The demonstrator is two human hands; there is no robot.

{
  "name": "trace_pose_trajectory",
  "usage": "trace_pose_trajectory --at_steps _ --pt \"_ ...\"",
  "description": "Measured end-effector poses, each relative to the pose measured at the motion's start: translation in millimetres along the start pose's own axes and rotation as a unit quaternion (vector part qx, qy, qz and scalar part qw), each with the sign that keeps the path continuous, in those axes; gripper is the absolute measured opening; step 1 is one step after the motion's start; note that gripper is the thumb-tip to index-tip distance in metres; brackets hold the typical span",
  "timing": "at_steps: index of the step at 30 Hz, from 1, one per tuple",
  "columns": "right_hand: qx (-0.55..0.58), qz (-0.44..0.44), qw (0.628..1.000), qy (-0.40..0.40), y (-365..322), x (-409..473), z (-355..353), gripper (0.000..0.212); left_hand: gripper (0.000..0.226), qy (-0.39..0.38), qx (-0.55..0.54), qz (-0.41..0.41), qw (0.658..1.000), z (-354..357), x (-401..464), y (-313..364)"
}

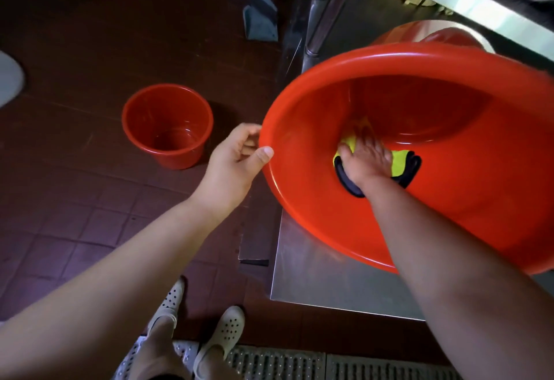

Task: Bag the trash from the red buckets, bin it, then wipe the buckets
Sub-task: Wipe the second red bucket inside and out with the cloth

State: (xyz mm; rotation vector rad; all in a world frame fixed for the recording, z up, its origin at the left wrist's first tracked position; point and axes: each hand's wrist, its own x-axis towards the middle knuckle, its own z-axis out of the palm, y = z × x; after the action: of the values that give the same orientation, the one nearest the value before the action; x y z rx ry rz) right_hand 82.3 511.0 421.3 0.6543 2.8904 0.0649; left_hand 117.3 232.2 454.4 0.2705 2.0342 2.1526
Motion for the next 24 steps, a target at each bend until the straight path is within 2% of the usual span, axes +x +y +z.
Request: trace_pose_trajectory --at_steps 4,11,14,17,20,24 --pt "0.010 0.009 1.000 0.010 -12.2 -11.3 2.9 0.065 0.027 -0.089 -0.041 -0.142 0.985 18.0 -25.6 -30.0" --pt "0.110 -0.100 0.987 0.059 -61.0 -115.4 20.1 0.069 0.032 -0.038 -0.135 -0.163 0.977 29.6 -34.2 -40.1" --pt "0.117 -0.132 0.982 0.061 -66.9 -141.4 20.2 0.072 0.030 -0.024 -0.121 -0.144 0.982 30.0 -34.8 -34.1" --pt "0.147 -0.140 0.977 0.061 -63.4 -130.3 14.7 0.071 0.024 -0.016 -0.068 -0.122 0.990 24.1 -26.3 -21.9" --pt "0.142 -0.119 0.981 0.053 -54.2 -97.9 12.5 0.068 0.018 -0.011 -0.039 -0.099 0.994 13.5 -13.9 -5.9" --pt "0.094 -0.069 0.992 0.040 -27.0 -45.5 11.6 0.063 0.014 -0.040 0.078 -0.011 0.996 -4.2 0.7 13.5"
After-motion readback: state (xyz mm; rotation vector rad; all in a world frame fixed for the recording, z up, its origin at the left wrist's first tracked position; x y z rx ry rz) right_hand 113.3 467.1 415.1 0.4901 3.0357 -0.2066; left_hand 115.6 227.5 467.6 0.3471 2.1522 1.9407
